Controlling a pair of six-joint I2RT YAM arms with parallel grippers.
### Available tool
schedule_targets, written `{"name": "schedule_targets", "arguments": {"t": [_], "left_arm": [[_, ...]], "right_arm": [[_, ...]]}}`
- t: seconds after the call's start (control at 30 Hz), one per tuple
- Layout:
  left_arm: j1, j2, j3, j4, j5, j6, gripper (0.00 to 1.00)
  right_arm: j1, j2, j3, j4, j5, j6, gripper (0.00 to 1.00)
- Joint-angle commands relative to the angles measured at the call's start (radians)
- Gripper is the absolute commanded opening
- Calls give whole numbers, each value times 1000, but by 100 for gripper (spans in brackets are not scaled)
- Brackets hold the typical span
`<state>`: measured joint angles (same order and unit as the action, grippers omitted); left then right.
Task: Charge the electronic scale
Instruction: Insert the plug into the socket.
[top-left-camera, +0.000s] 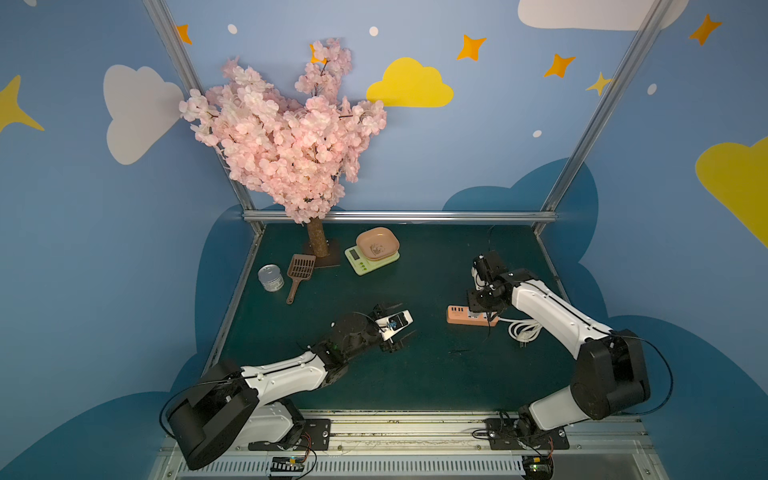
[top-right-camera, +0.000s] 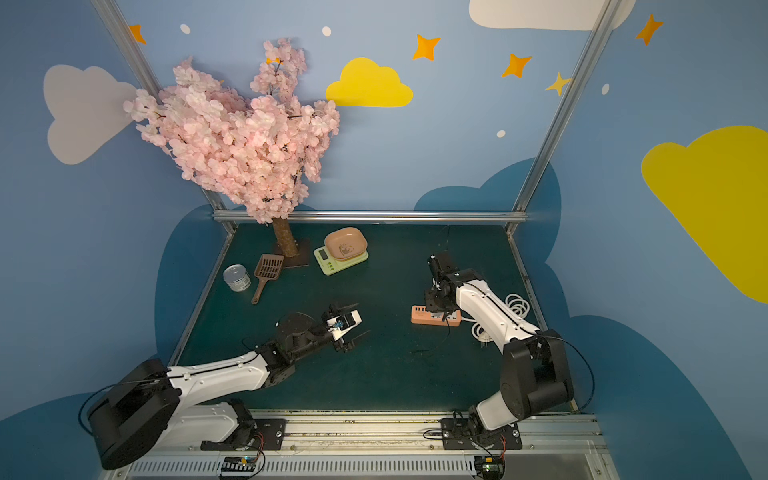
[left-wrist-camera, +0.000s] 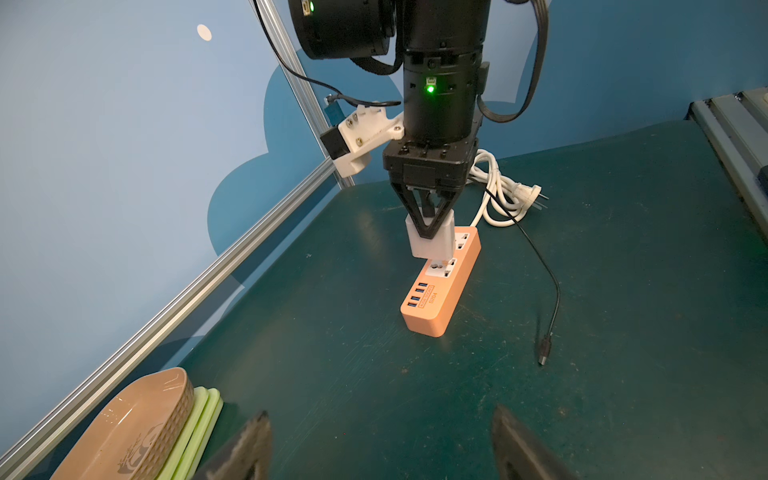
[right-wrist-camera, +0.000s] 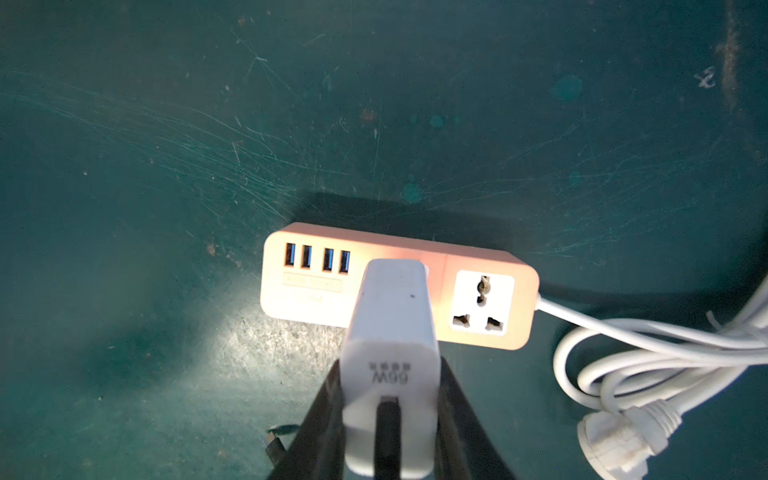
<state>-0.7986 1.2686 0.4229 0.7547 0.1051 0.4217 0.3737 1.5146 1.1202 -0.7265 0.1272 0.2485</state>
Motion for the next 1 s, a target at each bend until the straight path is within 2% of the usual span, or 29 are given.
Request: {"name": "schedule_targets", "arguments": {"t": [0.0, 0.57, 0.97], "left_arm": [[-1, 3, 21, 19, 8, 0, 82], [-2, 3, 13, 20, -1, -3, 83], [-2, 7, 13, 20, -5, -4, 83]], "right_arm": [[-9, 13, 12, 21, -28, 21, 10], [-19, 51, -5, 17, -9, 63, 7], [-20, 12, -46, -4, -8, 60, 7]]}}
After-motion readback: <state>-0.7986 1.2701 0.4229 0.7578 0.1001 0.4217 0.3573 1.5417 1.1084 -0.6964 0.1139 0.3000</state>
